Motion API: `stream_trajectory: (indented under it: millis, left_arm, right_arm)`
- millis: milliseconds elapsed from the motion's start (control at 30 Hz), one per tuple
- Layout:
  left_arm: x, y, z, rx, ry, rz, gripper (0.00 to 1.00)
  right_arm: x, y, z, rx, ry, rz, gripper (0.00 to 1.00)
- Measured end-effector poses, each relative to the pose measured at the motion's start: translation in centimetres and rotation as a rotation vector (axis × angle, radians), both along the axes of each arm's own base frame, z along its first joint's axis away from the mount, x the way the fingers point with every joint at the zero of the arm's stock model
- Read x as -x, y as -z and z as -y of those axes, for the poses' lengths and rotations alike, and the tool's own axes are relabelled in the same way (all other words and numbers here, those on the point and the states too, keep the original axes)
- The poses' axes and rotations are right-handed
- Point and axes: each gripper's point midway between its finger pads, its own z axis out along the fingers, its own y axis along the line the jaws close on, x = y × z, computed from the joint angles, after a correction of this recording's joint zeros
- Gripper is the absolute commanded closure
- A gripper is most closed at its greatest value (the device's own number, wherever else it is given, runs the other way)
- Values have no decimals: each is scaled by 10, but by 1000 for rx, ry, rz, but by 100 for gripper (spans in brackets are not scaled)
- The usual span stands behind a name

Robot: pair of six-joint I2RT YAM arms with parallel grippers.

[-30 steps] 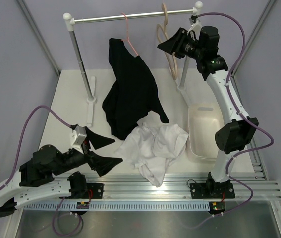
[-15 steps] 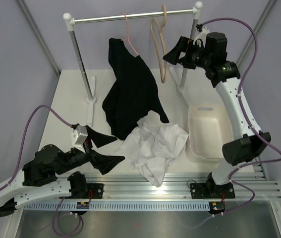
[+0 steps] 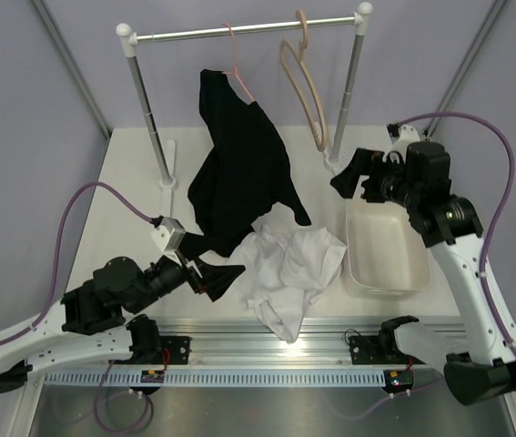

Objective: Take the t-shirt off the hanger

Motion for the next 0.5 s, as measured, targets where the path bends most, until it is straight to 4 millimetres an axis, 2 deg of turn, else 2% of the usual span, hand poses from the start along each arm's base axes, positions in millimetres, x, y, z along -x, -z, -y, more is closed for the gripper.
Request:
stream_trajectory:
  millis: [67,133,233,300,400,500]
  left_arm:
    - [-4,-3,-2,14,-30,-3,1]
    - [-8,-4,-3,33,-52,-7,1]
    - [-10,1,-6,54,-70,-16,1]
    - [-8,6,-10,66,-73,-25,1]
    - [-5,4,-17,98,-72,-30,1]
    - [-2,-5,-26,147,-71,-28,1]
  right_arm:
    - [25,15,2,12,-2,-12,0]
    - [48,26,-5,33,-35,-27,1]
    - [72,39,-32,80,-124,-33,0]
    - [84,55,-51,111,-175,-53,1]
    - [99,100,-70,175,-220,-125,0]
    - [108,156,-72,242,-213,-220,1]
